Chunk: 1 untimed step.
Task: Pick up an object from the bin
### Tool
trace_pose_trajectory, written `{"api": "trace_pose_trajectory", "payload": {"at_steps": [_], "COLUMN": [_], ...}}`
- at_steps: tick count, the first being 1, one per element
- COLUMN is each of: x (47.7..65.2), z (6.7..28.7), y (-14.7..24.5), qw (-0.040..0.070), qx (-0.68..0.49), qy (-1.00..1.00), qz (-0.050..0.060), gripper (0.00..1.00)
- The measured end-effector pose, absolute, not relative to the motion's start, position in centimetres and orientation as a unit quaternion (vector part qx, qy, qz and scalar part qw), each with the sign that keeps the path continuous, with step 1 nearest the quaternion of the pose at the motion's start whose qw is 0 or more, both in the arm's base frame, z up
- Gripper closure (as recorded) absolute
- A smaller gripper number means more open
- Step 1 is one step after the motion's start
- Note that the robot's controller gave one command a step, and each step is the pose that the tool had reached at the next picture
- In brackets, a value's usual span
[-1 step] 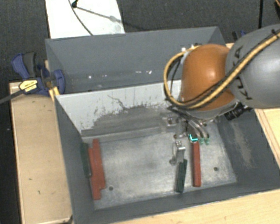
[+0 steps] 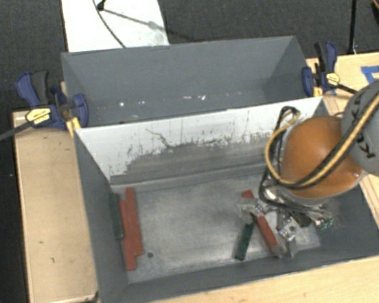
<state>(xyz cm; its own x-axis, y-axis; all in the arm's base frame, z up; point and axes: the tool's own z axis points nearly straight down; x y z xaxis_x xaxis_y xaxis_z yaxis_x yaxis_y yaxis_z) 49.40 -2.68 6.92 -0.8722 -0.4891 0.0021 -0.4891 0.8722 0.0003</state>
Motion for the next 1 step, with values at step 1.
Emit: {"api": "trace_pose_trajectory", "payload": {"at_steps": [1], "x": [50.14], "z": [10.21], "y": [-0.32], "qw": [-0.003], "qx": [0.25], "qy": [-0.968], "qz": [0.0], "gripper": [0.0]}}
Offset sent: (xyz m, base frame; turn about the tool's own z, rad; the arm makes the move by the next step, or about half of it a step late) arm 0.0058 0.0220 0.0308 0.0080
